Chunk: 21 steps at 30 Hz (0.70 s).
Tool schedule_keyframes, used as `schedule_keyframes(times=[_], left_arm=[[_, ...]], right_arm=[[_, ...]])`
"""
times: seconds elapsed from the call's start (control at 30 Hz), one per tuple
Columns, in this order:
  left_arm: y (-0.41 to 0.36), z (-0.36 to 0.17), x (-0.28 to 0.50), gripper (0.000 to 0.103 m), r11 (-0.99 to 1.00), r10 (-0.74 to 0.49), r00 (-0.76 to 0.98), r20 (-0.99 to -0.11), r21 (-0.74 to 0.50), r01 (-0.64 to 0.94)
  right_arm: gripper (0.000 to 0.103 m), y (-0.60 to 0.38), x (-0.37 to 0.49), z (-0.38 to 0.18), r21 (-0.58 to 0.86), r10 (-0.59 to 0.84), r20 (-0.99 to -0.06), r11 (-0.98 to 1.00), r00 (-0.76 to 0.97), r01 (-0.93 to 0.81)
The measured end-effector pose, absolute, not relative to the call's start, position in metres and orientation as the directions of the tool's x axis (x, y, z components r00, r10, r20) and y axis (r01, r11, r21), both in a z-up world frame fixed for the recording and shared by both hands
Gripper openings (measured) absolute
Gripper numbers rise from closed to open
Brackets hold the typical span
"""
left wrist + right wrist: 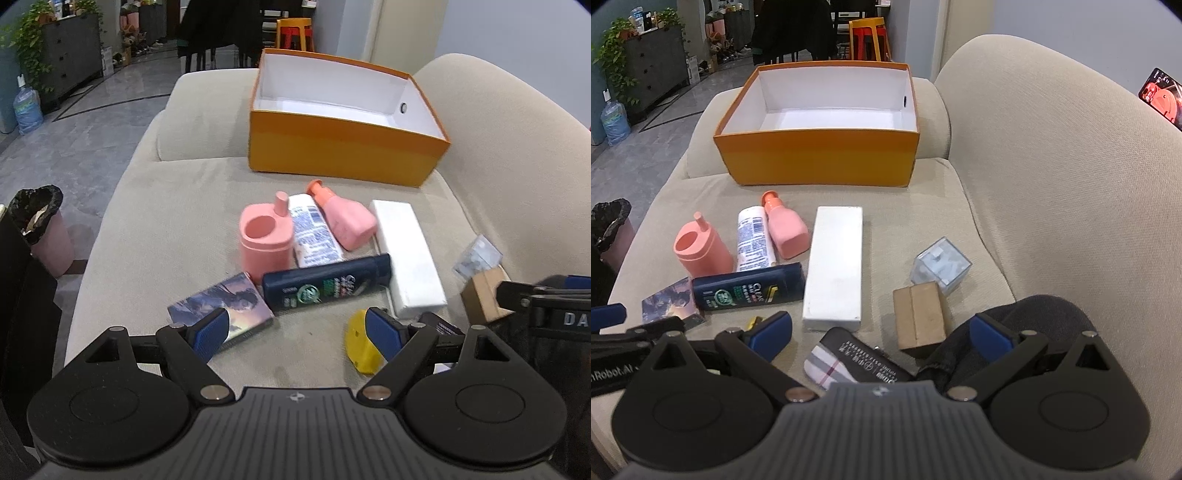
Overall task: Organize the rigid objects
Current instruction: 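Grasp the clear cube with the right tool while the left tool grasps the pink cup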
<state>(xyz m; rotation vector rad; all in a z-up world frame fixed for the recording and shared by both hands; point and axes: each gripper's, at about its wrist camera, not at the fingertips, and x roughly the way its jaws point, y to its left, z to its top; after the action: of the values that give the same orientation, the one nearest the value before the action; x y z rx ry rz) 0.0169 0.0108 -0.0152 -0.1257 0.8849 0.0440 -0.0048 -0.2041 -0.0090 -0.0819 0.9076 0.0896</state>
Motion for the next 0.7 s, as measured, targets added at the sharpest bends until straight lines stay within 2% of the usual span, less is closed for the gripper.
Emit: schedule_keyframes(times=[0.47, 0.7], left_arm=[[0.033, -0.038, 0.055, 0.098, 0.981, 0.034, 0.639, -0.769, -0.098, -0.17], [0.033, -0.048, 0.078, 0.098, 0.983, 0.055, 0.649, -0.758, -0.073, -0.169]], right_arm=[[0.101, -0.229, 0.046, -0.031, -0.072, -0.013, -0.799, 0.995, 0.602, -0.074], [0.101, -0.243, 0.066, -0.047, -0.083, 0.003, -0.788, 0.99, 0.615, -0.112]])
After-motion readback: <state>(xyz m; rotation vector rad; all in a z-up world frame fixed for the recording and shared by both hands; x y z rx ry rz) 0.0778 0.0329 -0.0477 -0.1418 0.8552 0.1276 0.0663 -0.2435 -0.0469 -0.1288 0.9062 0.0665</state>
